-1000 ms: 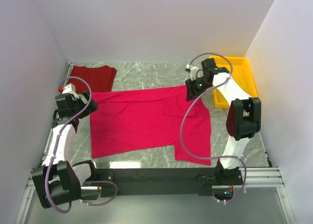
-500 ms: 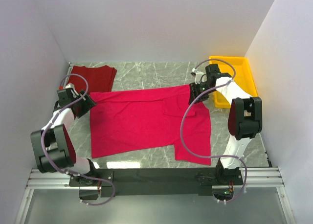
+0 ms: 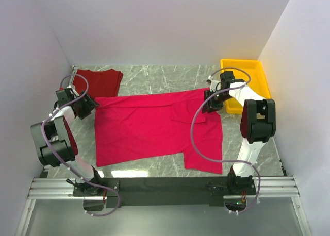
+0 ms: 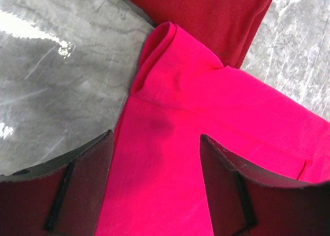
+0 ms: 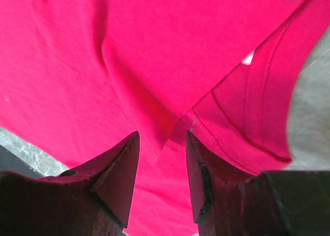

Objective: Fold and stack the t-shirts
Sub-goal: Fold the tshirt

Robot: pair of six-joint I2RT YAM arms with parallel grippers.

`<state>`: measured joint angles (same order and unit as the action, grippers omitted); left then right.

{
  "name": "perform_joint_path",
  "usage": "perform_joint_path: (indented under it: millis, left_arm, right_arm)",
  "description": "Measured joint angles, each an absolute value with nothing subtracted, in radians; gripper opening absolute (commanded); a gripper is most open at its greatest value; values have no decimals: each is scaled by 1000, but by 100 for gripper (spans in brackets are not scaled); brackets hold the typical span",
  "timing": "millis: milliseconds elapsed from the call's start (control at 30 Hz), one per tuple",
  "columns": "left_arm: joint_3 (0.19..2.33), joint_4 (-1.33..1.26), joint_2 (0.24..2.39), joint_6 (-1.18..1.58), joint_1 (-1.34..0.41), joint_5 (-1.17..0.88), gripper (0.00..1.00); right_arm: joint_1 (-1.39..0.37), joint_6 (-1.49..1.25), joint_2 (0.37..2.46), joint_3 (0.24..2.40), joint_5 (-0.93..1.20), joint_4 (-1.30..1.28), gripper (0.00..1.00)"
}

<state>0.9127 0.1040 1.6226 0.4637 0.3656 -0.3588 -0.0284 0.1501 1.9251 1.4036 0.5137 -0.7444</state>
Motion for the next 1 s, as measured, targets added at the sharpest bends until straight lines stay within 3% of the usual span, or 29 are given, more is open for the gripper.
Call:
perform_joint_path:
  millis: [367, 467, 600, 700, 1000]
  left_arm:
    - [961, 97, 1673, 461, 368, -403, 71]
    - [962, 94, 1676, 461, 368, -405, 71]
    - [962, 94, 1677, 461, 371, -407, 71]
    - [962, 94, 1677, 458, 373, -409, 72]
    - [963, 97, 1677, 448, 384, -414, 71]
  right_arm:
    - [-28, 121, 1957, 1367, 524, -760, 41]
    - [-28, 121, 1959, 1367, 535, -768, 32]
    - [-28, 121, 1971, 1366, 546, -783, 10]
    - [-28, 121, 1972, 1365, 551, -791, 0]
    - [-28, 120, 1971, 1343, 508, -789, 0]
